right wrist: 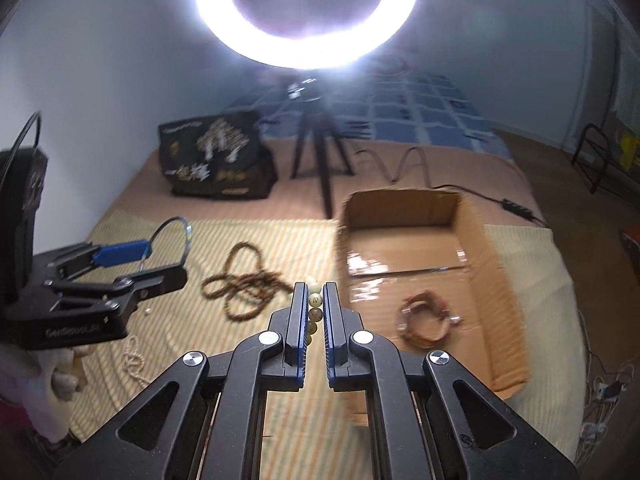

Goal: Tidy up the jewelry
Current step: 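Lift and carry the bangle and bead bracelet over the cardboard box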

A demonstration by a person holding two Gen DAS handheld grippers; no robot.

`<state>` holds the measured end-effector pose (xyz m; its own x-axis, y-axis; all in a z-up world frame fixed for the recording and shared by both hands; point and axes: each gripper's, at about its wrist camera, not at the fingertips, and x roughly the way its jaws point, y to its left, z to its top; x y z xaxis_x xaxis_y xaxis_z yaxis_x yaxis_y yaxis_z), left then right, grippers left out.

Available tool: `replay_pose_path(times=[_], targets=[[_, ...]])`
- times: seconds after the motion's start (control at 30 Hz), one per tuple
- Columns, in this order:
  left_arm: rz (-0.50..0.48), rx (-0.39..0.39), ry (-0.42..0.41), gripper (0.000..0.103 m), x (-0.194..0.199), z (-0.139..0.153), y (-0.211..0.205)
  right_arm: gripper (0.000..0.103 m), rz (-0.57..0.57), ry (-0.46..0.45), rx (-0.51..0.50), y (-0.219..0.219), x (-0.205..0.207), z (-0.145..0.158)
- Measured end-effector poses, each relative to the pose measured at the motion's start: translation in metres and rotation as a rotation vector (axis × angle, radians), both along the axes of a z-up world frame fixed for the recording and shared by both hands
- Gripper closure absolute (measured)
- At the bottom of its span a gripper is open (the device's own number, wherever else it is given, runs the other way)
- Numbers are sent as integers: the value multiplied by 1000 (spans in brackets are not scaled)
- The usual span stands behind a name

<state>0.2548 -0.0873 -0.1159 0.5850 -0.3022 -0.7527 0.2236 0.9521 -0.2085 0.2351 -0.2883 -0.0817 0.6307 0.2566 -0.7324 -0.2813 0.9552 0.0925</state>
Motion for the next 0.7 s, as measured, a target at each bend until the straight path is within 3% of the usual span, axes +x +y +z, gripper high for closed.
replay_pose_path(times=[0.37,0.7], targets=[[-78,-30,-13,30,12,-1,-62,97,-148,23,-22,-69,8,-7],[-111,-31,11,30,32,-18,-102,97,-211,67,-24,-104,11,-24]])
